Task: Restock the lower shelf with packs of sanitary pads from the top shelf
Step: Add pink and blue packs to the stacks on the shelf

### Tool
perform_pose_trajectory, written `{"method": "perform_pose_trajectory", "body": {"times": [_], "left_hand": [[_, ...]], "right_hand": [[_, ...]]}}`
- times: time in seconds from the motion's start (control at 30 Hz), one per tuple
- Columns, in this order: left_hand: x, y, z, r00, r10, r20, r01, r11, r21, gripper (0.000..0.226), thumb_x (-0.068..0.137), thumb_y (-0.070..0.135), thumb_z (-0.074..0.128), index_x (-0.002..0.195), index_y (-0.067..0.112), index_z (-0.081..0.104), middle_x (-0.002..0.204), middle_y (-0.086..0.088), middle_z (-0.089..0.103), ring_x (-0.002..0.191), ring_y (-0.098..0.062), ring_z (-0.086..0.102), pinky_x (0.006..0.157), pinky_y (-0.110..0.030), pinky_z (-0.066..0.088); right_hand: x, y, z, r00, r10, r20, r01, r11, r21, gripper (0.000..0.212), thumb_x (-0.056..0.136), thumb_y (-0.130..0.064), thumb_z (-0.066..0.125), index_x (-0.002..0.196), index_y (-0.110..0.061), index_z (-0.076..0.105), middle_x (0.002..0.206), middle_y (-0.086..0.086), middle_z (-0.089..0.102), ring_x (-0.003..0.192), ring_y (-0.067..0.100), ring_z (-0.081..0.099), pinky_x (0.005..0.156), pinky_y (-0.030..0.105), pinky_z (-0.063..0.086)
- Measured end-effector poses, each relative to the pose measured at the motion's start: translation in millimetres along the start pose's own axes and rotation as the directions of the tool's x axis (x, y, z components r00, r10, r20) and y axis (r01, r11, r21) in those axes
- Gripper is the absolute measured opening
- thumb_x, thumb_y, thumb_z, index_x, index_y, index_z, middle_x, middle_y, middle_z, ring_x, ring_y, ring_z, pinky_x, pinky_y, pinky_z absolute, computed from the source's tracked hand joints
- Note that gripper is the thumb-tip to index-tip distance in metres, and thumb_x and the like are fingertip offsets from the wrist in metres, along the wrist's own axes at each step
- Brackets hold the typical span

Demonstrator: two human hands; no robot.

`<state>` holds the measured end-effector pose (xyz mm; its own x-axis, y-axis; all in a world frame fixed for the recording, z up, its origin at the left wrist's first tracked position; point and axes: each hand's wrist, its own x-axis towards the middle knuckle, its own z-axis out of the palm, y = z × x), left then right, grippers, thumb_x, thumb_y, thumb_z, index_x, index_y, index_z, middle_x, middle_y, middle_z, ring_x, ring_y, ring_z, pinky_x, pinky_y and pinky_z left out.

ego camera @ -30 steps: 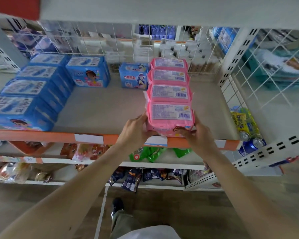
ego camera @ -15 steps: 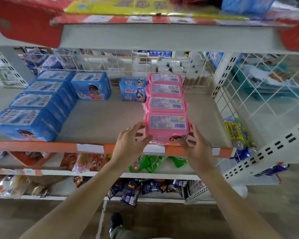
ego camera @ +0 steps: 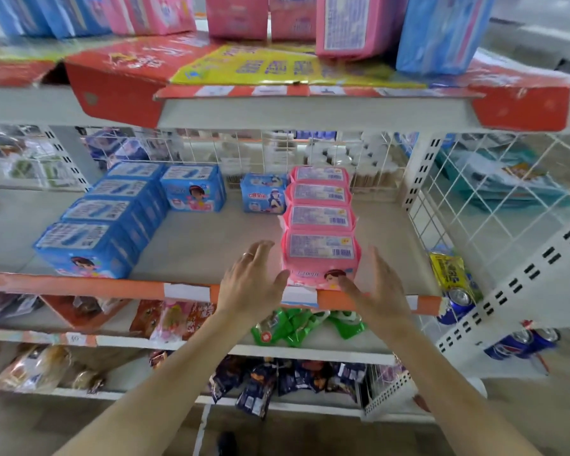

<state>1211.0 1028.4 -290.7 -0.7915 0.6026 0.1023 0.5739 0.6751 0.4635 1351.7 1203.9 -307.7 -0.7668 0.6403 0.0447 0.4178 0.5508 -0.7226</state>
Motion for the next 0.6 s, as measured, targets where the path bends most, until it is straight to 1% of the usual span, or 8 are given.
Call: {"method": "perform_pose_trajectory", "body": {"times": [0.03, 0.1, 0.13, 0.23, 0.3, 0.4, 0.47, 0.6], "left_hand": [[-4.6, 1.5, -1.5, 0.999, 0.033, -0.015, -0.033, 0.999, 0.007, 0.058, 0.098, 0.046, 0.053, 0.148, 0.024, 0.034, 0.155, 0.004, 0.038, 0.131, -0.025, 0.049, 0.103, -0.043, 0.043], [-14.4, 3.6, -1.9, 0.995, 0.094, -0.041, -0.094, 0.995, 0.019, 0.061, 0.096, 0.049, 0.053, 0.148, 0.025, 0.035, 0.156, 0.004, 0.036, 0.133, -0.026, 0.046, 0.106, -0.045, 0.043], [-20.0, 4.4, -1.0, 0.991, 0.120, -0.053, -0.118, 0.993, 0.029, 0.062, 0.094, 0.051, 0.052, 0.148, 0.025, 0.036, 0.157, 0.003, 0.036, 0.134, -0.026, 0.045, 0.107, -0.046, 0.043], [-40.2, 8.2, 3.2, 0.984, 0.172, -0.050, -0.169, 0.984, 0.061, 0.065, 0.091, 0.052, 0.052, 0.149, 0.027, 0.037, 0.159, 0.003, 0.034, 0.138, -0.028, 0.042, 0.108, -0.050, 0.041], [-54.6, 11.2, 5.1, 0.985, 0.170, -0.033, -0.168, 0.984, 0.065, 0.065, 0.092, 0.052, 0.052, 0.150, 0.029, 0.034, 0.160, 0.004, 0.030, 0.141, -0.028, 0.038, 0.112, -0.050, 0.037], [-73.6, 16.9, 5.7, 0.987, 0.157, -0.036, -0.154, 0.986, 0.062, 0.067, 0.089, 0.058, 0.041, 0.150, 0.029, 0.034, 0.161, 0.005, 0.029, 0.142, -0.026, 0.037, 0.112, -0.049, 0.038], [-81.3, 19.6, 6.3, 0.987, 0.160, -0.006, -0.159, 0.985, 0.067, 0.067, 0.090, 0.057, 0.043, 0.151, 0.030, 0.032, 0.161, 0.005, 0.027, 0.143, -0.026, 0.037, 0.112, -0.049, 0.038], [-86.7, 21.5, 2.0, 0.979, 0.202, -0.001, -0.202, 0.978, 0.060, 0.068, 0.092, 0.058, 0.046, 0.152, 0.030, 0.029, 0.162, 0.003, 0.026, 0.144, -0.026, 0.034, 0.113, -0.053, 0.038]], "right_hand": [[-5.4, -2.9, -2.3, 1.000, -0.018, -0.002, 0.018, 1.000, 0.004, 0.082, 0.093, -0.051, 0.062, 0.157, -0.022, 0.020, 0.160, 0.001, 0.031, 0.146, 0.021, 0.026, 0.116, 0.043, 0.026], [-15.0, -7.2, -6.0, 0.995, -0.098, -0.010, 0.098, 0.995, 0.029, 0.075, 0.095, -0.042, 0.062, 0.155, -0.019, 0.024, 0.158, 0.004, 0.033, 0.143, 0.019, 0.026, 0.116, 0.039, 0.022], [-18.9, -7.9, -7.0, 0.990, -0.138, -0.020, 0.139, 0.990, 0.024, 0.074, 0.096, -0.042, 0.061, 0.156, -0.019, 0.023, 0.159, 0.005, 0.031, 0.144, 0.020, 0.024, 0.117, 0.040, 0.020], [-27.8, -5.2, -4.8, 0.979, -0.205, -0.005, 0.205, 0.979, -0.006, 0.079, 0.094, -0.057, 0.053, 0.159, -0.029, 0.015, 0.166, 0.003, 0.016, 0.151, 0.026, 0.015, 0.118, 0.054, 0.021], [-34.2, -2.4, -1.4, 0.972, -0.235, -0.007, 0.235, 0.972, -0.009, 0.082, 0.093, -0.066, 0.048, 0.159, -0.028, 0.018, 0.166, 0.003, 0.016, 0.151, 0.029, 0.017, 0.115, 0.057, 0.025], [-45.6, -2.2, 2.5, 0.956, -0.291, -0.037, 0.291, 0.957, 0.001, 0.081, 0.089, -0.066, 0.043, 0.157, -0.025, 0.027, 0.165, 0.006, 0.020, 0.149, 0.032, 0.023, 0.114, 0.057, 0.028], [-53.0, -3.1, 2.4, 0.952, -0.306, -0.027, 0.306, 0.952, -0.014, 0.076, 0.092, -0.066, 0.041, 0.157, -0.031, 0.024, 0.167, 0.001, 0.014, 0.150, 0.028, 0.019, 0.115, 0.057, 0.027], [-66.6, -12.6, -8.7, 0.942, -0.333, -0.047, 0.332, 0.943, -0.030, 0.075, 0.093, -0.065, 0.044, 0.158, -0.037, 0.018, 0.163, -0.018, 0.006, 0.145, 0.004, 0.006, 0.115, 0.049, 0.022]]}}
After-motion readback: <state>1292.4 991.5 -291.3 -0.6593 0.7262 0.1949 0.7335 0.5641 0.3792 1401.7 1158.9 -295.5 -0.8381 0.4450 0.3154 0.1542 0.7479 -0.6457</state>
